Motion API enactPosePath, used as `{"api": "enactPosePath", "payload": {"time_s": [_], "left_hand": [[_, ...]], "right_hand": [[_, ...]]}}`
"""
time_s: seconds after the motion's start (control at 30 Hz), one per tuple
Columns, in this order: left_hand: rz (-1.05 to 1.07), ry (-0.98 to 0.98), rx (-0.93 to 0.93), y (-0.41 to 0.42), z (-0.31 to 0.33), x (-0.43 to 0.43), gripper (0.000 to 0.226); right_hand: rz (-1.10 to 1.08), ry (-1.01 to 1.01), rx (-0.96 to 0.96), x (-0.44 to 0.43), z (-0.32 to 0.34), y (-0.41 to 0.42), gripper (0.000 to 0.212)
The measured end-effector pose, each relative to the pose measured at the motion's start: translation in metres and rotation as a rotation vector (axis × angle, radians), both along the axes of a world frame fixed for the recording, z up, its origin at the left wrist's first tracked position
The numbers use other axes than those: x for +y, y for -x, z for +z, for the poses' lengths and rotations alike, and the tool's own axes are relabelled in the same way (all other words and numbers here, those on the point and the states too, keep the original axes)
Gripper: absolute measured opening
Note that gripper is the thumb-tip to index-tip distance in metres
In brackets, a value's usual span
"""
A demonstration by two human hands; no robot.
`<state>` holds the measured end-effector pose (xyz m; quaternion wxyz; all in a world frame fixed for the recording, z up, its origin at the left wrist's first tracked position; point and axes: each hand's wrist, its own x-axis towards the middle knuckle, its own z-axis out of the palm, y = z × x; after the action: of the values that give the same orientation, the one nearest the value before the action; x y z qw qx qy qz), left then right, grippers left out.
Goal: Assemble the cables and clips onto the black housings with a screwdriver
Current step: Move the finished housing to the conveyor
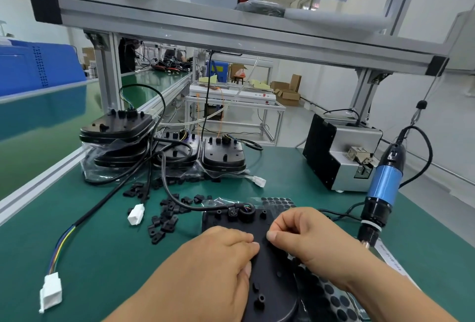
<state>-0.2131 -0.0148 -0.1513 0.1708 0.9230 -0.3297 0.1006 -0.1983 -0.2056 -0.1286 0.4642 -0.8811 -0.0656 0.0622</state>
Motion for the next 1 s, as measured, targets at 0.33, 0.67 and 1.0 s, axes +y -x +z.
{"api": "enactPosePath", "payload": {"time_s": [0.33, 0.67, 1.0], "left_hand": [[-0.005, 0.043, -0.037, 0.005, 0.004, 0.000, 0.061], [-0.063, 0.096, -0.062, 0.007, 0.003, 0.003, 0.028], [-0.057, -0.087, -0.079, 0.000, 0.009, 0.002, 0.078]], "right_hand": [[-0.020, -0.004, 0.019, 0.000, -0.002, -0.001, 0.025], [-0.043, 0.021, -0.018, 0.003, -0.002, 0.002, 0.022], [-0.049, 0.049, -0.038, 0.005, 0.000, 0.003, 0.018]]}}
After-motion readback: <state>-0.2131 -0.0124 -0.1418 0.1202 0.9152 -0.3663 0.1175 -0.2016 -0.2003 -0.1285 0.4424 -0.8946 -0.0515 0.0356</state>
